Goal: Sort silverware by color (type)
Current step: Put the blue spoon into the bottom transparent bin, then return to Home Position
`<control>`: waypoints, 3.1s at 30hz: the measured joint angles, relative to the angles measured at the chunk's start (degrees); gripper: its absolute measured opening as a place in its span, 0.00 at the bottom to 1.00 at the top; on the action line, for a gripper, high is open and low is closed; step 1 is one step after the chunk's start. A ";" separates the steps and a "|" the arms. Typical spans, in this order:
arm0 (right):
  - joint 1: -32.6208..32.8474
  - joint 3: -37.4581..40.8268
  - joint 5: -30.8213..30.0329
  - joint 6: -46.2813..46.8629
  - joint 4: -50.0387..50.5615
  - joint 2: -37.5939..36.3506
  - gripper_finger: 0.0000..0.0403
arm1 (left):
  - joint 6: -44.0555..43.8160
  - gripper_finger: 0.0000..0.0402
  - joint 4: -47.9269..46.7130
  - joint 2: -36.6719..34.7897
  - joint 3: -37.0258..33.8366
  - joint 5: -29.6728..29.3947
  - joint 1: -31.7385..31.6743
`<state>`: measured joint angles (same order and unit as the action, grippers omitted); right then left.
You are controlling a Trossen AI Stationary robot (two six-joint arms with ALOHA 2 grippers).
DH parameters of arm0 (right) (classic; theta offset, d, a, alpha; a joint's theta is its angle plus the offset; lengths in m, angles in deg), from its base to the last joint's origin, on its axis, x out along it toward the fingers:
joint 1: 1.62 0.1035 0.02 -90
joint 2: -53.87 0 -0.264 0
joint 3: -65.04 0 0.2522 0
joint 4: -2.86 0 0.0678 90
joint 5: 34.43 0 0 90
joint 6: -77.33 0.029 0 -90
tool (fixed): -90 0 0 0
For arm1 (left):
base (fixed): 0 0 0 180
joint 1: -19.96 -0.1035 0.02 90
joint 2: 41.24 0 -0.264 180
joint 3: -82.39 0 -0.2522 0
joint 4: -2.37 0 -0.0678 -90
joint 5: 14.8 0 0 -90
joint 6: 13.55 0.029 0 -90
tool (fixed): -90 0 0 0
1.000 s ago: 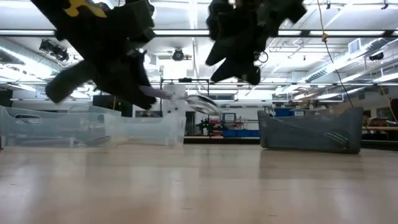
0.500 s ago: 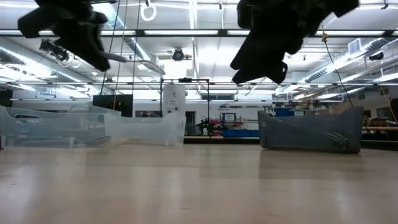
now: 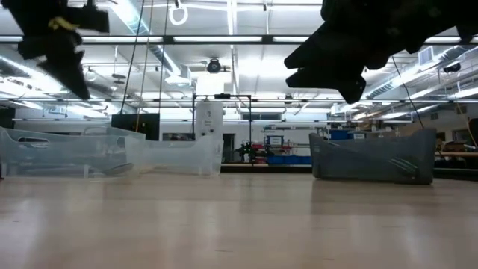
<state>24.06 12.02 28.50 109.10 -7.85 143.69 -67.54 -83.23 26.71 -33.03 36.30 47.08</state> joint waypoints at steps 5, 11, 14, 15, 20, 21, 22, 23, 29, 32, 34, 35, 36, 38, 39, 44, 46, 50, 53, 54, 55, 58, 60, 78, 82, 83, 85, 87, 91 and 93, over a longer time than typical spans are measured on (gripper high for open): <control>0.51 0.97 -0.09 -0.47 -1.80 0.00 0.41 | -2.92 0.15 0.67 0.03 -5.32 0.43 -0.01; 0.39 0.96 0.00 -1.16 -2.05 0.00 0.41 | -3.96 0.15 0.66 0.06 -9.62 2.41 -0.98; 0.31 0.96 -0.11 -1.65 -2.13 0.00 0.41 | -3.92 0.15 1.35 0.06 -11.63 3.30 -1.48; 0.33 0.96 -0.27 -1.83 -2.11 0.00 0.41 | -3.90 0.15 1.88 0.06 -12.30 3.35 -1.67; -0.22 0.96 -0.37 -1.93 -2.13 0.00 0.41 | -0.04 0.15 6.53 0.06 -14.81 4.26 -3.18; -0.34 0.96 -0.37 -1.93 -2.15 0.00 0.41 | 1.12 0.15 7.75 0.06 -15.12 4.70 -3.78; -0.39 0.96 -0.37 -1.93 -2.15 0.00 0.41 | 2.16 0.15 8.76 0.06 -15.43 5.20 -4.35; -0.40 0.96 -0.35 -1.92 -2.15 0.00 0.41 | 3.36 0.15 9.60 0.06 -15.74 5.59 -5.03; -0.38 0.96 -0.34 -1.92 -2.11 0.02 0.41 | 3.69 0.22 10.62 0.06 -16.12 5.65 -9.21; -0.35 0.96 -0.31 -1.92 -2.10 0.02 0.41 | 3.75 0.32 11.13 0.08 -16.12 6.06 -10.21; -0.38 0.96 -0.33 -1.92 -2.09 0.02 0.41 | 4.64 0.39 11.44 0.08 -16.12 7.20 -10.61; -0.38 0.96 -0.31 -1.92 -2.07 0.02 0.41 | 5.03 0.42 11.44 0.06 -16.12 7.75 -10.76; -0.35 0.96 -0.30 -1.92 -2.07 0.02 0.41 | 5.44 0.45 11.50 0.07 -16.12 8.09 -10.91; -0.35 0.96 -0.30 -1.92 -2.07 0.02 0.41 | 5.97 0.49 11.54 0.08 -16.12 8.29 -10.95; -0.37 0.96 -0.30 -1.92 -2.07 0.02 0.41 | 6.67 0.50 11.67 0.06 -16.12 8.31 -10.95; -0.38 0.96 -0.28 -1.92 -2.07 0.02 0.41 | 15.48 0.50 18.78 0.08 -16.12 11.64 -10.95; -0.38 0.96 -0.28 -1.92 -2.11 0.02 0.41 | 18.14 0.49 23.65 0.08 -16.10 12.93 -10.98; -0.38 0.93 -0.28 -1.92 -2.48 0.02 0.41 | 21.45 0.46 29.55 0.30 -16.10 12.95 -12.21; -0.38 0.93 -0.26 -1.92 -2.48 0.02 0.41 | 23.09 0.45 31.99 0.30 -16.10 11.77 -13.68; -0.38 0.93 -0.25 -1.92 -2.48 0.02 0.41 | 23.90 0.44 33.01 0.30 -16.10 11.75 -14.12; -0.38 0.93 -0.24 -1.92 -2.48 0.02 0.41 | 24.77 0.44 34.09 0.30 -16.10 11.70 -14.51; -0.38 0.93 -0.15 -1.94 -2.48 0.02 0.41 | 27.73 0.42 37.33 0.30 -16.10 11.59 -15.68; -0.38 0.93 -0.12 -1.96 -2.48 0.02 0.41 | 29.58 0.41 40.04 0.30 -16.07 11.53 -16.33; 0.52 1.78 0.71 -6.18 2.13 -7.81 0.41 | 39.27 0.40 52.15 -9.25 -17.36 7.61 -14.36; -2.95 5.91 6.76 -8.91 -0.68 -13.12 0.41 | 42.63 0.40 63.05 -15.54 -22.26 8.27 -12.22; -4.10 7.16 8.88 -10.00 -2.11 -14.55 0.41 | 43.01 0.40 65.18 -16.96 -23.53 8.68 -11.96; -6.81 9.47 13.48 -11.89 -5.01 -17.82 0.40 | 44.07 0.40 68.37 -19.74 -25.57 9.15 -11.67; -9.51 10.76 17.20 -13.06 -5.68 -21.51 0.39 | 45.26 0.40 71.14 -22.24 -26.95 9.21 -11.45; -14.10 13.32 18.89 -15.40 -4.46 -29.91 0.38 | 48.39 0.40 75.71 -28.13 -29.96 9.45 -10.71; -16.08 15.00 19.31 -16.63 -2.26 -35.04 0.37 | 49.60 0.40 78.09 -31.42 -31.47 9.46 -10.05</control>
<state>7.98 27.02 47.81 92.47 -10.11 108.65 -17.94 -5.13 -4.71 -64.50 45.76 37.03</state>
